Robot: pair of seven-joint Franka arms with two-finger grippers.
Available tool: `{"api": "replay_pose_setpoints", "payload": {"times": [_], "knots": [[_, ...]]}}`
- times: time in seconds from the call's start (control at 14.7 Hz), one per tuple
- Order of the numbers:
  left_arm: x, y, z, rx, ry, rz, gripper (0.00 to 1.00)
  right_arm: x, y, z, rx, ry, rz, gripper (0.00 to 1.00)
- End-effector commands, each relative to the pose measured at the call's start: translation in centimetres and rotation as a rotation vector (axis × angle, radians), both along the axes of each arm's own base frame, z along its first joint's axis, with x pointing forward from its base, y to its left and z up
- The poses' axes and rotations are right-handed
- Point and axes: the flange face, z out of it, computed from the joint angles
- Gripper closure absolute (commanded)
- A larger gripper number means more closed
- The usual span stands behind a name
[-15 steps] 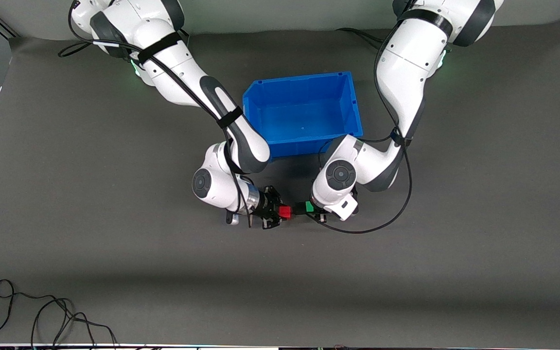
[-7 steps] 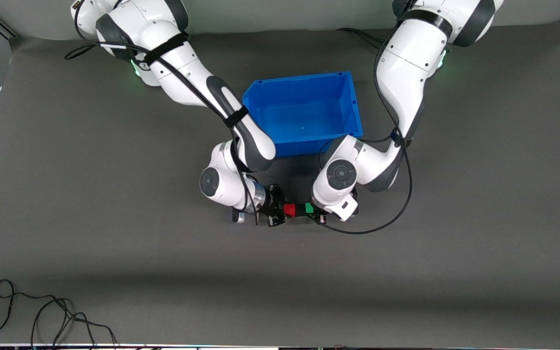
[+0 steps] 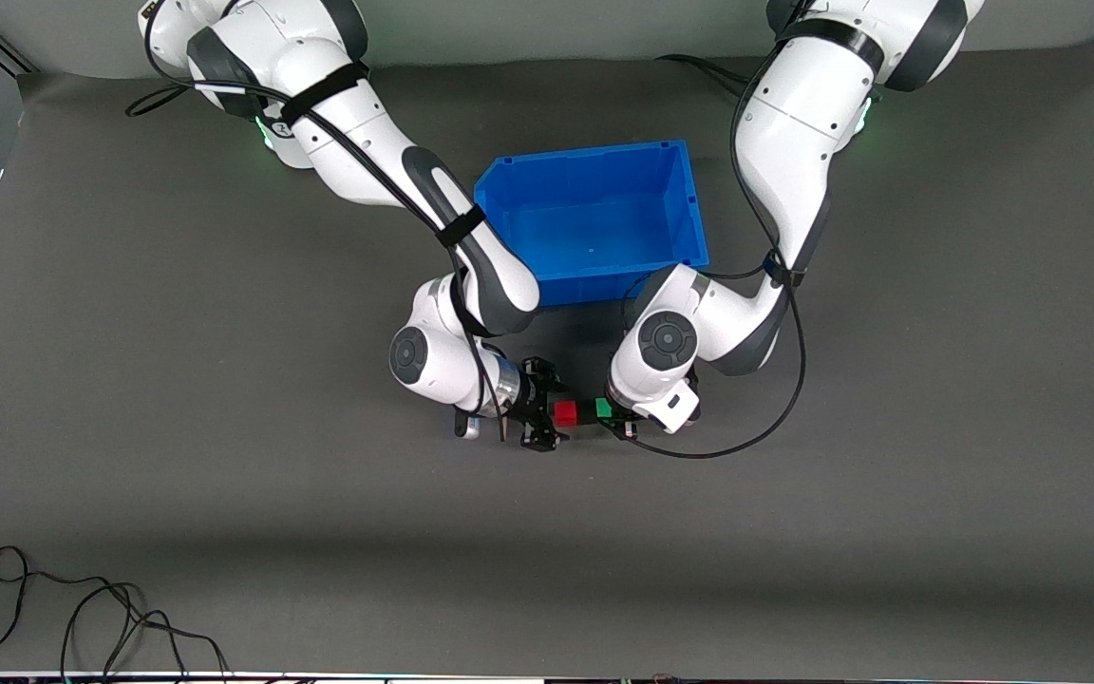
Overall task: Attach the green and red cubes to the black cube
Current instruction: 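Set the cubes against the black cube and open both grippers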
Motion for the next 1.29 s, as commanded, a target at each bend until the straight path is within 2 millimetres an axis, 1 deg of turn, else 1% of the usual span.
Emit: {"api": "replay_pose_setpoints", "payload": {"times": [0.0, 0.07, 0.14, 0.2, 0.27, 0.34, 0.41, 0.54, 0.61, 0.68, 0.75, 0.81, 0.88, 0.95, 1.02, 1.09, 1.15, 1.22], "knots": [[1.1, 0.5, 1.8, 0.05, -0.051, -0.04, 0.0, 3.1, -3.3, 4.4, 0.029, 0.001, -0.019, 0.0], [1.5, 1.0, 3.1, 0.07, -0.066, -0.065, 0.0, 4.0, -4.9, 5.6, 0.014, 0.014, 0.0, 0.0], [1.9, 1.8, 4.4, 0.087, -0.061, -0.098, 0.0, 4.5, -6.0, 7.0, -0.019, 0.007, 0.031, 0.0], [2.0, 2.1, 6.2, 0.093, -0.057, -0.141, 0.0, 5.1, -7.3, 8.3, -0.059, -0.011, 0.054, 0.0], [2.5, 3.4, 8.2, 0.098, -0.051, -0.181, 0.0, 5.5, -8.2, 9.5, -0.089, -0.026, 0.069, 0.0], [2.5, 4.4, 10.4, 0.103, -0.04, -0.251, 0.0, 5.9, -9.4, 10.7, -0.12, -0.038, 0.091, 0.0], [2.8, 6.0, 12.4, 0.109, -0.033, -0.33, 0.0, 6.1, -10.5, 12.0, -0.158, -0.049, 0.137, 0.0], [3.9, 10.1, 15.1, 0.118, -0.013, -0.467, 0.0, 6.3, -13.3, 15.2, -0.222, -0.067, 0.258, 0.0], [4.2, 12.3, 16.5, 0.12, 0.01, -0.537, 0.0, 6.3, -15.1, 17.4, -0.245, -0.079, 0.321, 0.0], [4.5, 15.1, 17.5, 0.108, 0.036, -0.598, 0.0, 6.3, -17.0, 19.4, -0.277, -0.093, 0.394, 0.0], [4.7, 17.5, 18.6, 0.099, 0.048, -0.688, 0.0, 6.0, -18.7, 21.2, -0.315, -0.099, 0.481, 0.0], [4.9, 20.0, 19.3, 0.093, 0.057, -0.766, 0.0, 5.9, -20.9, 23.0, -0.362, -0.113, 0.562, 0.0], [5.2, 23.2, 19.4, 0.081, 0.076, -0.834, 0.0, 5.7, -22.7, 24.9, -0.393, -0.136, 0.636, 0.0], [5.2, 25.9, 19.3, 0.08, 0.092, -0.903, 0.0, 5.3, -24.3, 26.4, -0.413, -0.152, 0.714, 0.0], [5.0, 28.6, 19.4, 0.07, 0.086, -0.981, 0.0, 5.0, -26.3, 28.0, -0.439, -0.171, 0.78, 0.0], [4.9, 32.0, 20.6, 0.061, 0.065, -1.053, 0.0, 4.6, -28.2, 29.5, -0.457, -0.188, 0.841, 0.0], [4.7, 35.6, 22.2, 0.049, 0.044, -1.133, 0.0, 4.0, -29.4, 31.0, -0.47, -0.208, 0.9, 0.0], [4.2, 38.1, 23.8, 0.044, 0.024, -1.21, 0.0, 3.3, -30.8, 32.5, -0.498, -0.219, 0.946, 0.0]]}}
